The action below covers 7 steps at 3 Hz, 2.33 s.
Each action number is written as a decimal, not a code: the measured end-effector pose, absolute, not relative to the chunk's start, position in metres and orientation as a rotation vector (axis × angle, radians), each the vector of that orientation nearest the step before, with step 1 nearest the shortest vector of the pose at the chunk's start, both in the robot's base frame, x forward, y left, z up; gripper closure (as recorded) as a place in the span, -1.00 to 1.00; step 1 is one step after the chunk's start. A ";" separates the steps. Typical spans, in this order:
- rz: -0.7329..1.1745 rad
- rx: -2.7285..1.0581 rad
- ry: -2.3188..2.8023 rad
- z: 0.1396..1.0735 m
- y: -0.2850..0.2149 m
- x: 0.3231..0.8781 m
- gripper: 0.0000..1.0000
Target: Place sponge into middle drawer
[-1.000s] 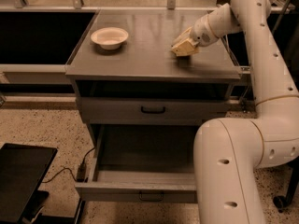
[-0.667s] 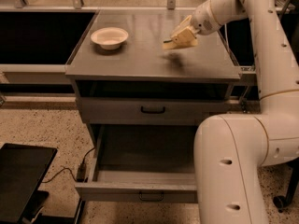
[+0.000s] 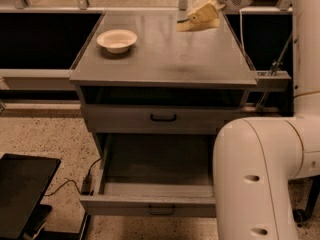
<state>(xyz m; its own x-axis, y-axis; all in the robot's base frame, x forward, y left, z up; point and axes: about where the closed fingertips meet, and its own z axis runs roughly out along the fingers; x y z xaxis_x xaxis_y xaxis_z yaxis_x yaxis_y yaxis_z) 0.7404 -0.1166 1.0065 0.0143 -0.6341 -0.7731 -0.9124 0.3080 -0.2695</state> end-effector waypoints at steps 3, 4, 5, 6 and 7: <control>0.539 -1.376 1.702 1.032 -0.116 0.705 1.00; 0.550 -1.347 1.714 1.073 -0.130 0.666 1.00; 0.586 -1.283 1.690 1.118 -0.135 0.628 1.00; 0.693 -1.219 1.679 1.132 -0.121 0.604 1.00; 0.745 -1.128 1.602 1.159 -0.105 0.604 1.00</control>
Offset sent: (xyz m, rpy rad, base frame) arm -0.0229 -0.0032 0.0118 0.0650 0.0476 0.0271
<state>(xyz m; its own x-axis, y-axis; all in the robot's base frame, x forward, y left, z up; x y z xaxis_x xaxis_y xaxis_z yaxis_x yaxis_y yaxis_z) 0.6038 -0.1048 1.1594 -0.0669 -0.3106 -0.9482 -0.9251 0.3754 -0.0577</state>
